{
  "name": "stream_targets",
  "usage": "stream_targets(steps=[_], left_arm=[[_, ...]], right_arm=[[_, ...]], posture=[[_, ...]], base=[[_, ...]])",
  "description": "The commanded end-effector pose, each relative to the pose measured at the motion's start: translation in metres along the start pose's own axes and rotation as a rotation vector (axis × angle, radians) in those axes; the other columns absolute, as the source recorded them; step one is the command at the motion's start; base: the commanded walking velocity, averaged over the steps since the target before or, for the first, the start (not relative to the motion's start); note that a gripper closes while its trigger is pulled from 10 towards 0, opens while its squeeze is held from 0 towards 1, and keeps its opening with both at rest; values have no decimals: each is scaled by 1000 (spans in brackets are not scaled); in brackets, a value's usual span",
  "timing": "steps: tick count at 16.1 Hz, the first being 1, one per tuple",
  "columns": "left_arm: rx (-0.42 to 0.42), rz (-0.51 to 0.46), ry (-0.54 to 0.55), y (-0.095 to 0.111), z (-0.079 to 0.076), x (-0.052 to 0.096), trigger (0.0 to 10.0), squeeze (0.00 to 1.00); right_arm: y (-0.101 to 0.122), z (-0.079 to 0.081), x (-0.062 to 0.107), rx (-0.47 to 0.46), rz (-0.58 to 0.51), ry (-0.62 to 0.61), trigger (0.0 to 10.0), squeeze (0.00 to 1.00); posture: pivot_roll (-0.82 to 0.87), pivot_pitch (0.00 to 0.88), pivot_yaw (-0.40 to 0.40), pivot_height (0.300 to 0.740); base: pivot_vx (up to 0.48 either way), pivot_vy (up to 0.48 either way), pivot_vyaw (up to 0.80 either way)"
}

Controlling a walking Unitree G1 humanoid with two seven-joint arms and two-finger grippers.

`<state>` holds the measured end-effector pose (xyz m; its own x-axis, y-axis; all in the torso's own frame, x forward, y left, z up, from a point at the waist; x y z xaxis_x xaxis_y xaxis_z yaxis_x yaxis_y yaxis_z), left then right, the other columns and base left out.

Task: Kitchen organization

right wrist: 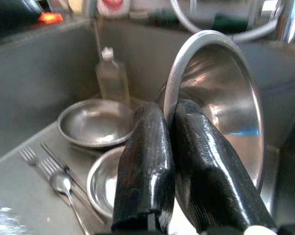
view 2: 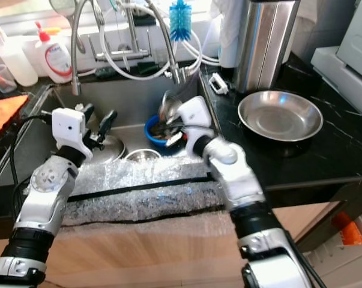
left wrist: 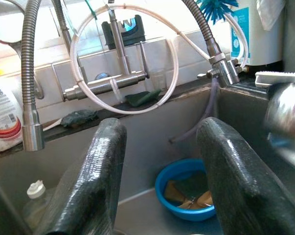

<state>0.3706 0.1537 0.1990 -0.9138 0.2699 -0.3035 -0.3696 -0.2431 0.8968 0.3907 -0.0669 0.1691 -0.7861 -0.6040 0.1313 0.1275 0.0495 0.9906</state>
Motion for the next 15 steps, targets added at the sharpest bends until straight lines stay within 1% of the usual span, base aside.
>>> stream_targets(steps=[1, 3, 4, 5, 8, 9, 10, 15], left_arm=[[-16, -2, 8, 2, 3, 2, 10000, 0], [-22, -1, -3, 2, 3, 2, 10000, 0], [-24, 0, -5, 2, 4, 2, 10000, 0], [-24, 2, -8, 1, 3, 2, 10000, 0], [-22, 6, -11, 0, 2, 2, 10000, 0], [-23, 4, -14, 1, 2, 1, 10000, 0], [-25, -2, -17, 2, 1, -1, 10000, 0], [-24, 5, -16, -2, 2, 4, 10000, 0]], right_arm=[[15, 2, -7, 16, -33, 0, 10000, 0], [13, -2, -12, -5, -26, -12, 10000, 0], [9, -3, -13, -12, -8, -23, 10000, 0], [0, -6, -15, -17, 30, -38, 10000, 0], [-13, -8, -16, -33, 69, -67, 10000, 0], [-14, -10, -17, -35, 74, -73, 10000, 294], [-15, -10, -18, -39, 76, -77, 10000, 1000], [-23, -9, -17, -39, 84, -76, 10000, 1000]], posture=[[-174, 0, 83, 740], [-181, 0, 93, 740], [-180, 0, 93, 740], [-178, 0, 95, 740], [-177, 0, 103, 740], [-178, 0, 103, 740], [-185, 0, 99, 740], [-213, 0, 94, 740]], base=[[0, 0, 0], [0, 0, 0], [0, 0, 0], [0, 0, 0], [0, 0, 0], [0, 0, 0], [0, 0, 0], [0, 0, 0]])
Point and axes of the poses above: a point about 5 cm out from each wrist's last joint towards the gripper, its own x axis pointing back from the gripper into the wrist, its own y axis along the axis of the wrist's last joint, z = x × y, the point moved 4 cm from there along -x, pointing out of the wrist towards the gripper, and after that the axes turned 9 degrees about -x, right-handed, at the moved point
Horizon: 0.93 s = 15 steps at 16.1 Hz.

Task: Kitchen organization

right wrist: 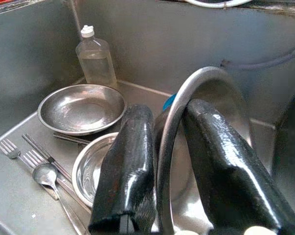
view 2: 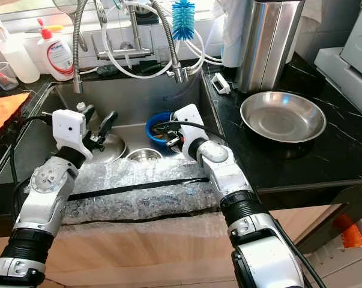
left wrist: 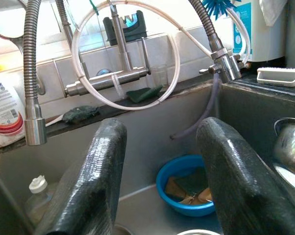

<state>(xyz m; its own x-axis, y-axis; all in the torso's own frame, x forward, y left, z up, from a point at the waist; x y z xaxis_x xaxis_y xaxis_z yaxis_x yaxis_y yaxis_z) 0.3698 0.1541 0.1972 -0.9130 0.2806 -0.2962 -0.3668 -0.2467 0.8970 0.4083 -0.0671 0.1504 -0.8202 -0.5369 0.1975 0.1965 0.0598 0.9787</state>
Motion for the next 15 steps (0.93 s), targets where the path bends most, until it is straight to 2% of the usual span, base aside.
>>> stream_targets(steps=[1, 7, 8, 9, 12, 15], left_arm=[[-21, 3, -4, 0, 2, 2, 10000, 0], [-17, 7, -21, -2, -1, 0, 10000, 0], [-15, 10, -26, -2, -2, 0, 10000, 0], [-14, 11, -29, -3, -2, 0, 10000, 0], [-13, 12, -31, -2, -3, 0, 10000, 0], [-20, 9, -25, 0, 1, -2, 10000, 0]], right_arm=[[-7, 1, -1, -6, 24, -7, 10000, 1000], [-7, 0, -1, 15, 37, -9, 10000, 1000], [-8, 0, -1, 25, 42, -11, 10000, 741], [-8, 0, -1, 23, 44, -15, 10000, 0], [-8, -2, -1, 42, 55, -27, 10000, 0], [11, -14, 4, 47, -36, -117, 10000, 0]], posture=[[-216, 0, 96, 740], [-237, 0, 108, 740], [-240, 0, 110, 740], [-243, 0, 110, 740], [-242, 0, 110, 740], [-200, 0, 125, 740]], base=[[0, 0, 0], [0, 0, 0], [0, 0, 0], [0, 0, 0], [0, 0, 0], [0, 0, 0]])
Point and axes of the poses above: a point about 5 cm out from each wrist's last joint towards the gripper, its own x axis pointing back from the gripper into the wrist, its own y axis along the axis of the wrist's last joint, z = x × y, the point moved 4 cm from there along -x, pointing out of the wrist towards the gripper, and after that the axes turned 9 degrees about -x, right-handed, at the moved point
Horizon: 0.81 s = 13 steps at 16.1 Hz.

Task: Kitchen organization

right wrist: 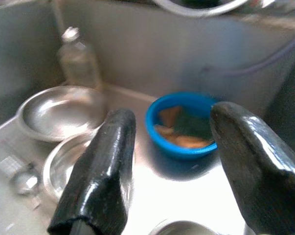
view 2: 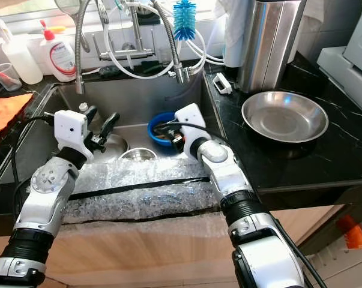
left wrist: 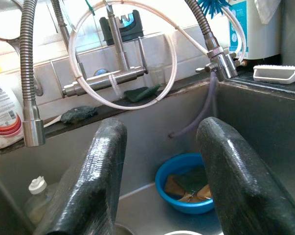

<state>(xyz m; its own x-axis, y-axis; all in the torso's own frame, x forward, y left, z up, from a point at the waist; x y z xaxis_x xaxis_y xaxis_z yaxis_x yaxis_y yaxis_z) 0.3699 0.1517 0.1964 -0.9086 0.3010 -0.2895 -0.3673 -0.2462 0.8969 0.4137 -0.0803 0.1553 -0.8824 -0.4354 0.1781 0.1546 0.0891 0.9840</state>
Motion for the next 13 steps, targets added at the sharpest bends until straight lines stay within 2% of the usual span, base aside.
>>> stream_targets(steps=[1, 2, 4, 6, 7, 8, 9, 10, 12, 13], left_arm=[[-20, 8, 12, 1, 6, -1, 10000, 0], [-29, 10, 17, 1, 8, -1, 10000, 0], [-37, 9, 31, 2, 13, 0, 10000, 0], [-34, 14, 40, 0, 15, 2, 10000, 0], [-31, 20, 34, -2, 12, 2, 10000, 0], [-31, 20, 30, -2, 11, 2, 10000, 0], [-30, 18, 28, -1, 10, 1, 10000, 0], [-30, 16, 28, -1, 10, 0, 10000, 0], [-28, 20, 24, -2, 9, 1, 10000, 0], [-27, 21, 21, -2, 8, 1, 10000, 0]], right_arm=[[20, -11, 7, 22, -93, -69, 10000, 0], [31, -14, 11, -12, -146, -90, 10000, 0], [57, -36, 32, -43, -261, -203, 10000, 0], [70, -54, 51, -69, -311, -296, 10000, 0], [79, -74, 72, -49, -342, -398, 10000, 0], [84, -84, 82, -49, -356, -447, 10000, 106], [88, -93, 94, -63, -368, -489, 10000, 1000], [90, -98, 102, -76, -373, -525, 10000, 1000], [94, -129, 146, -160, -392, -728, 10000, 1000], [91, -134, 156, -189, -384, -771, 10000, 1000]], posture=[[-183, 0, 120, 740], [-183, 0, 127, 740], [-183, 0, 120, 740], [-190, 0, 120, 740], [-201, 0, 122, 740], [-202, 0, 123, 740], [-208, 0, 123, 740], [-211, 0, 123, 740], [-222, 0, 124, 740], [-222, 0, 124, 740]], base=[[0, 0, 0], [0, 0, 0], [0, 0, 0], [0, 0, 0], [0, 0, 0], [0, 0, 0], [0, 0, 0], [0, 0, 0], [0, 0, 0], [0, 0, 0]])
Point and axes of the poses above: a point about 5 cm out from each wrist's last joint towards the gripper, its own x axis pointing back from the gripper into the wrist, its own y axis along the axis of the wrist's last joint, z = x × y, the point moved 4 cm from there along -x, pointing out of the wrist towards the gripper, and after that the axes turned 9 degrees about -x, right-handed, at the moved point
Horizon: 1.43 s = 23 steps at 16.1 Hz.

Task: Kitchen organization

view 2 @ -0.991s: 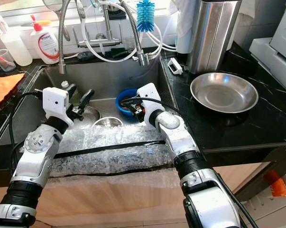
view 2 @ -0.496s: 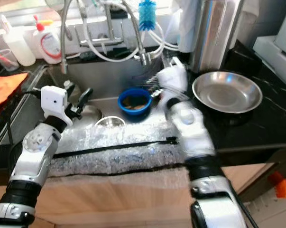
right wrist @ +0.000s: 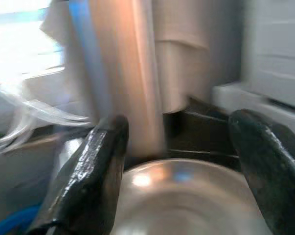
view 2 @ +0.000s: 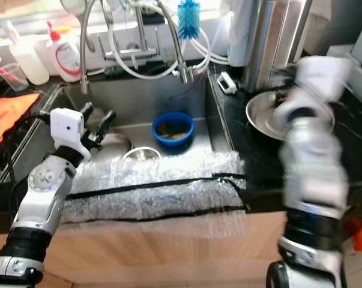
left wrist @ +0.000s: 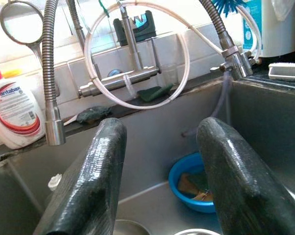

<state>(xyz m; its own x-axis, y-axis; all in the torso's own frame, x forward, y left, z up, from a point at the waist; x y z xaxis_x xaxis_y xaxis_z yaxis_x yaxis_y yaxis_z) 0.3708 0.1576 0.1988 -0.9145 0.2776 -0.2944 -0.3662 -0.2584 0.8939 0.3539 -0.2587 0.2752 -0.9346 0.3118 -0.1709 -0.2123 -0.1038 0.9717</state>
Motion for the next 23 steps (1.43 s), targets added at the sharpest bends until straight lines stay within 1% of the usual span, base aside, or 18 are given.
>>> stream_targets(steps=[1, 3, 5, 7, 8, 10, 11, 12, 13, 15, 18, 23], left_arm=[[-15, 17, -5, -3, 1, 0, 10000, 0], [-16, 16, -7, -2, 1, 0, 10000, 0], [-16, 17, -9, -3, 1, 1, 10000, 0], [-14, 17, -14, -3, -2, 1, 10000, 0], [-14, 15, -15, -3, -3, 1, 10000, 0], [-16, 14, -18, -3, -3, 1, 10000, 0], [-18, 14, -21, -3, -3, 2, 10000, 0], [-19, 14, -20, -3, -3, 2, 10000, 0], [-21, 14, -19, -3, -3, 2, 10000, 0], [-23, 13, -20, -3, -3, 1, 10000, 0], [-23, 9, -22, -1, -4, 0, 10000, 0], [-26, 11, -14, -2, -2, 1, 10000, 0]], right_arm=[[-1, -7, 6, -36, 28, -35, 10000, 1000], [-2, -22, 12, -70, 53, -120, 10000, 1000], [-4, -41, 18, -75, 104, -200, 10000, 1000], [-18, -59, 21, -122, 178, -270, 10000, 1000], [-24, -65, 22, -174, 200, -293, 10000, 1000], [-29, -70, 22, -219, 225, -310, 10000, 1000], [-34, -71, 22, -258, 249, -317, 10000, 1000], [-37, -71, 22, -265, 260, -319, 10000, 541], [-40, -71, 22, -276, 272, -324, 10000, 0], [-46, -67, 22, -290, 290, -320, 10000, 0], [-54, -56, 18, -329, 306, -298, 10000, 0], [-65, -49, 11, -354, 326, -303, 10000, 0]], posture=[[-222, 0, 124, 740], [-224, 0, 122, 740], [-231, 0, 122, 740], [-228, 0, 115, 740], [-228, 0, 112, 740], [-227, 0, 111, 740], [-225, 0, 109, 740], [-223, 0, 109, 740], [-223, 0, 110, 740], [-223, 0, 112, 740], [-217, 0, 113, 740], [-205, 0, 111, 740]], base=[[0, 0, 0], [0, 0, 0], [0, 0, 0], [0, 0, 0], [0, 0, 0], [0, 0, 0], [0, 0, 0], [0, 0, 0], [0, 0, 0], [0, 0, 0], [0, 0, 0], [0, 0, 0]])
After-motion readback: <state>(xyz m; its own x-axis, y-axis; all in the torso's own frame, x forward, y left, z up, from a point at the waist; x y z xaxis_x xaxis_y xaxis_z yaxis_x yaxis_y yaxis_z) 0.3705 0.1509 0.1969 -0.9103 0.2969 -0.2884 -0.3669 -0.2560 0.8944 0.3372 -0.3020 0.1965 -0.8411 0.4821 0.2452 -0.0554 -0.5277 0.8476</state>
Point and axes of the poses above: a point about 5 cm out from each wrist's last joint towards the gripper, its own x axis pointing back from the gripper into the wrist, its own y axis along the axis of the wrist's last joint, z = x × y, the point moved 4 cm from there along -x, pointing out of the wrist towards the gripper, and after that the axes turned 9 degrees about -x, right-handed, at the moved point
